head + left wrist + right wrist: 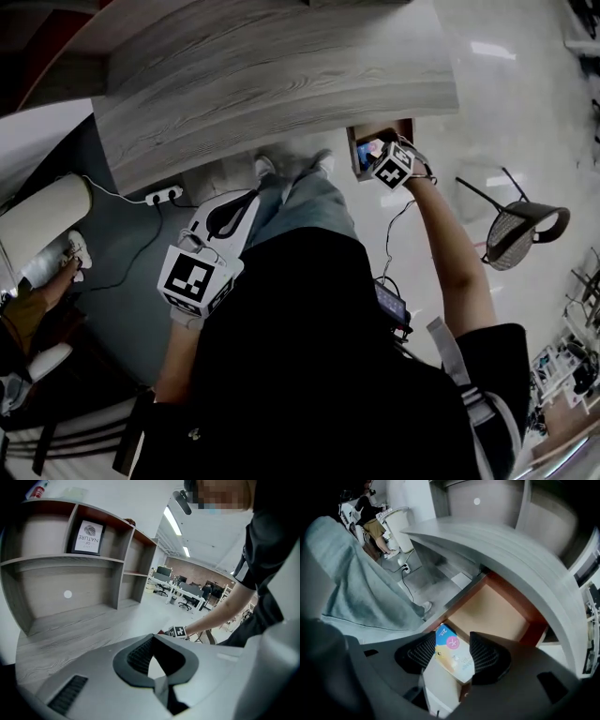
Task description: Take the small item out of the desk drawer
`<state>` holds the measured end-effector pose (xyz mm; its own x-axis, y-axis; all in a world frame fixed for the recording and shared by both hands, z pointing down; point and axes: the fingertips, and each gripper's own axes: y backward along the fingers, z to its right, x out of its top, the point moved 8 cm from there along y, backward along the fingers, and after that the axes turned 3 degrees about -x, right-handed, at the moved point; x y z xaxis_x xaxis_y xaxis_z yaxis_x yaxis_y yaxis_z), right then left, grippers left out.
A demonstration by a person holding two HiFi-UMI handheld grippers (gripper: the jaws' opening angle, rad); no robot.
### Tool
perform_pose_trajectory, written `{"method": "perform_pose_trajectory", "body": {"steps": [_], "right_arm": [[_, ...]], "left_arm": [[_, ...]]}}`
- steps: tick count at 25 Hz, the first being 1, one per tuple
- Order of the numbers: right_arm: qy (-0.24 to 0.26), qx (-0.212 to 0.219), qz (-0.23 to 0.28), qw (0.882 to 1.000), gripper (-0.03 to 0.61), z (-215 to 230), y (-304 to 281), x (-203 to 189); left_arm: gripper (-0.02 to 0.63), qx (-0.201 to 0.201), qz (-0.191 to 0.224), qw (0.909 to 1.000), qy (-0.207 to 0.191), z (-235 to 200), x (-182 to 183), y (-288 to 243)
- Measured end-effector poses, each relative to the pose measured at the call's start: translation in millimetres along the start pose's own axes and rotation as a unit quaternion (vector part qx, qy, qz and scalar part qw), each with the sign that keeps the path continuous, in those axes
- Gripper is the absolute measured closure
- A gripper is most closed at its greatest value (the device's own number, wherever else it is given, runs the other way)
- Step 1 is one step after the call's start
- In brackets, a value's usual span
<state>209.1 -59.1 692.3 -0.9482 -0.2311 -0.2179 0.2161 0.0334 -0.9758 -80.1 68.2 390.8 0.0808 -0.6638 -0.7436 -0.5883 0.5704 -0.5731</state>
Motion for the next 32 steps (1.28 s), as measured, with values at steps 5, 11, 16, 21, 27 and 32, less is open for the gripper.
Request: {"method": "perform_pose_trajectory", "body": {"steps": [5, 11, 16, 21, 27, 32], "right_arm": [[0.034, 0.035, -0.034, 0.998, 0.347, 1, -24, -3], [0.056, 0.073, -0.056, 0.994, 0.322, 5, -47, 0], [0.083, 0.106, -0.085, 0.987, 0.310, 8, -61, -4], [0.109, 0.113, -0.097, 0.983, 0.307, 10, -66, -5], [0.140, 0.103, -0.098, 0.980, 0.322, 9, -66, -7], [0.151, 0.107, -0.114, 0.976, 0.330, 4, -64, -13]], "left_arm": [[0.606, 0.013, -0.006, 0.9999, 0.006, -12, -11, 7], [0.606, 0.025, -0.015, 0.9994, 0.019, -20, -21, 11], [0.606, 0.028, -0.021, 0.9991, 0.025, -23, -24, 10], [0.606, 0.035, -0.021, 0.9988, 0.027, -26, -24, 12], [0.606, 0.033, -0.023, 0.9989, 0.026, -29, -23, 11], [0.606, 0.025, -0.020, 0.9992, 0.024, -32, -21, 8]]}}
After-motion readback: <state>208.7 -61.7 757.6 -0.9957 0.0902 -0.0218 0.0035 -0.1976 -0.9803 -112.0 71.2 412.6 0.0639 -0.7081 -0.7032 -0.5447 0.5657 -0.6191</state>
